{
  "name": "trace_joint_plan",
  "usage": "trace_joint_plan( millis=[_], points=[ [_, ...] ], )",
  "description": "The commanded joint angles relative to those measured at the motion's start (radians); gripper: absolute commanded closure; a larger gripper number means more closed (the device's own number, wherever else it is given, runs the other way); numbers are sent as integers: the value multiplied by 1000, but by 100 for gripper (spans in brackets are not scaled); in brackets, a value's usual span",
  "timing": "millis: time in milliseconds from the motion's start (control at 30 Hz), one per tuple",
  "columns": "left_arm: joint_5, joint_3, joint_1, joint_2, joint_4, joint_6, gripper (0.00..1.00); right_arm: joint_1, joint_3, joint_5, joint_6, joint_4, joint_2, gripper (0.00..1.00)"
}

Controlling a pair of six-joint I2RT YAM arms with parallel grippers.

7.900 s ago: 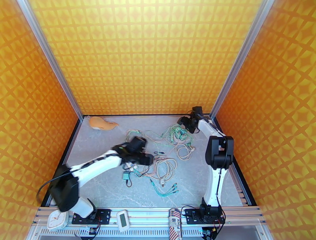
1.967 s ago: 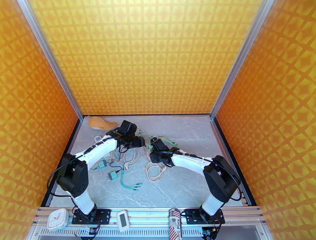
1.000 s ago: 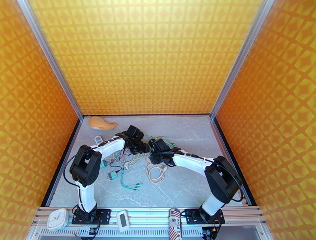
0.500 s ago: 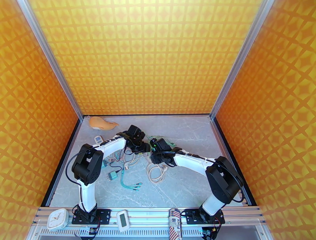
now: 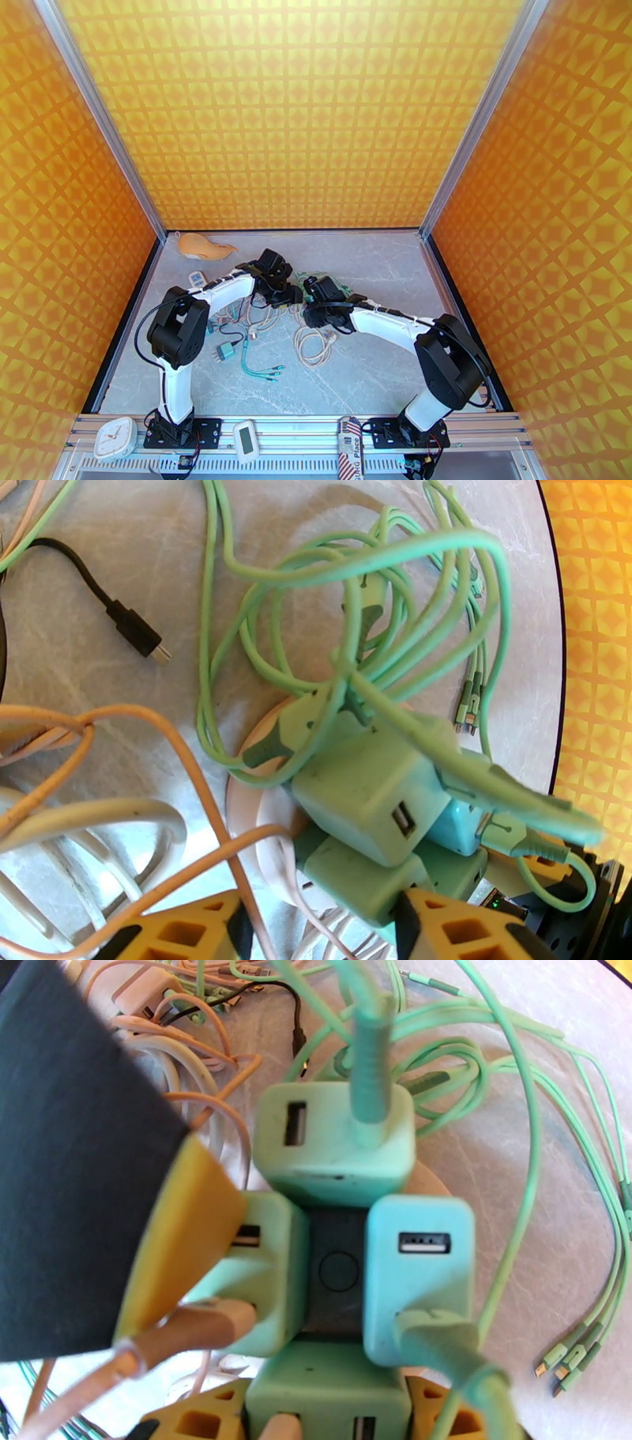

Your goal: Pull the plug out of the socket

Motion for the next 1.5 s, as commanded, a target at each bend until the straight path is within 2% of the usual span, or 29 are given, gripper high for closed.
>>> trace_joint_plan(
  millis=[0,433,633,967,1133,1233,1333,1467],
  points=[
    [-164,-38,0,101,-122,-9,49,33,36,28,-34,-40,-69,63],
    [-168,-51,1,102,-118,-8,49,42,58,71,-63,-81,-126,66],
    [-167,-66,0,87,-101,-14,49,42,88,0,-55,-92,-60,67],
    [-168,-35,-22,86,-100,-16,49,110,152,39,-77,-136,55,67],
    [-173,-34,-32,92,-101,-16,50,112,144,26,-51,-116,50,68],
    [-189,-43,-36,88,-102,-10,50,88,118,24,-22,-87,22,71],
    [-208,-55,-37,88,-107,-4,52,17,91,-83,25,-55,-13,71],
    [-221,-72,-40,88,-102,0,52,-35,77,-157,49,-31,-41,70]
  ],
)
